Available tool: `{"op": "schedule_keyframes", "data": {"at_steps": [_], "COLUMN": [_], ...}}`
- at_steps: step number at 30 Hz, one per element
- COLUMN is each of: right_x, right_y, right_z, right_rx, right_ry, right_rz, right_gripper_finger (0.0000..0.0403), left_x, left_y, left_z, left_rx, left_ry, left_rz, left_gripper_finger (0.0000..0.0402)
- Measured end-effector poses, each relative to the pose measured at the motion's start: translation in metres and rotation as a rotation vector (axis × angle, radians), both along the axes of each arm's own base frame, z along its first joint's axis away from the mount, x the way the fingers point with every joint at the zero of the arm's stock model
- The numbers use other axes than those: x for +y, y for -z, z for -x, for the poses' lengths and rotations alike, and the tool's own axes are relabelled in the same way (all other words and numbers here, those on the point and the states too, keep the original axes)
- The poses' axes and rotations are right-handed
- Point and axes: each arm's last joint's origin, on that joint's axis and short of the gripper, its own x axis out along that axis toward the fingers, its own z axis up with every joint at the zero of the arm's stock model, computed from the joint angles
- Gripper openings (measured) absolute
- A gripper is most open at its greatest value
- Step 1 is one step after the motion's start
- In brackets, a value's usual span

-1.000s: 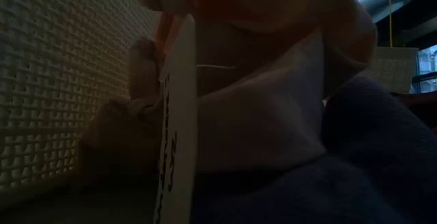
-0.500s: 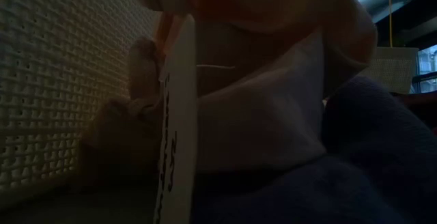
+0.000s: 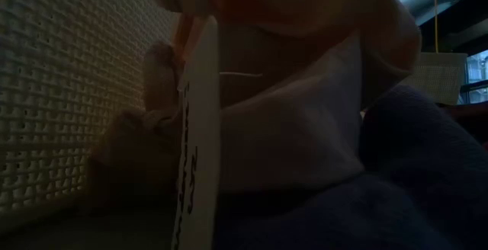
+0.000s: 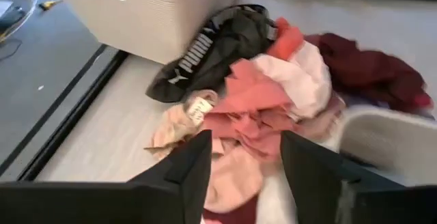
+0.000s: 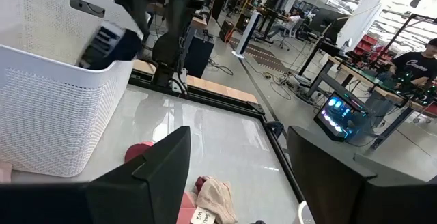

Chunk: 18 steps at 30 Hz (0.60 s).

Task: Sort clothes
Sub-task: Put the blue underwear into the bottom white laundry bin, then put the gray underwear into the top laundry bin

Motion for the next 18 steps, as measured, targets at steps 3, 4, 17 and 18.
{"op": "schedule_keyframes", "data": {"at_steps": [3,4,17,18], "right_x": [0.0,0.0,0.0,0.0], "right_y": [0.0,0.0,0.0,0.0], "right_z": [0.0,0.0,0.0,0.0], "right_rx": [0.0,0.0,0.002,0.003], "right_ry": [0.0,0.0,0.0,0.0], "right_rz": [0.0,0.0,0.001,0.001], "right_gripper_finger": [0.0244,0.0244,0.0244,0.0244], "left_x": [0.008,0.009,0.042,0.045], "left_y": [0.0,0.0,0.002,0.005], "left_z": [-0.006,-0.008,-0.034,-0.038], "left_rx": [0.023,0.044,-0.068,-0.066], "left_ry": [0.056,0.107,0.004,0.0], "left_rz": [0.089,0.158,-0.014,-0.026], "left_gripper_finger": [0.018,0.0182,0.0182,0.0182]}}
